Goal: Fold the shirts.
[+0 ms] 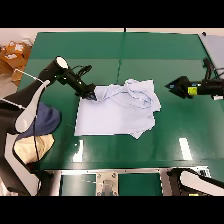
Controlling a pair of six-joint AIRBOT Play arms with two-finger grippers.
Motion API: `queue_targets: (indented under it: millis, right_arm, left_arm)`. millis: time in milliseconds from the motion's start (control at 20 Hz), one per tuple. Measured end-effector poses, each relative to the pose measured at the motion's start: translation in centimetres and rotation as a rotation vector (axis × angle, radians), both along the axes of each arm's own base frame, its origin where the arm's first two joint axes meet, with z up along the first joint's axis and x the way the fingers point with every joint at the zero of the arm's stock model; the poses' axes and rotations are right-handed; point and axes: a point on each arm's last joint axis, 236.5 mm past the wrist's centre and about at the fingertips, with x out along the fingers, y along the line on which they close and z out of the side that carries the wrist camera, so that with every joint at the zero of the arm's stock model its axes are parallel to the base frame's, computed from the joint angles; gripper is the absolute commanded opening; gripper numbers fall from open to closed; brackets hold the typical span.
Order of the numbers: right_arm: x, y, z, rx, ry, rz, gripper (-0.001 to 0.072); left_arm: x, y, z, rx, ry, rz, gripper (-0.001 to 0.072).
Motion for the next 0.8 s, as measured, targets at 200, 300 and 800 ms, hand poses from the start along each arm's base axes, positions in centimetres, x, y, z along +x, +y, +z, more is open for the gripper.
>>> queue_targets:
  millis: [200, 300, 800]
  right_arm:
    - [0.6, 7.8, 0.5, -0.206, -0.136, 0.255, 0.0502]
    - [1.3, 11.5, -1.1, -0.327, -0.189, 0.381, 0.0502]
    - [5.4, 16.8, -10.7, -0.788, -0.192, 0.698, 0.041]
  left_arm:
    - [0.3, 0.0, -0.3, 0.003, -0.01, 0.013, 0.0019]
    - [0.4, 0.0, -0.3, 0.003, -0.012, 0.016, 0.002]
    - [0.2, 0.0, -0.3, 0.003, -0.005, 0.013, 0.002]
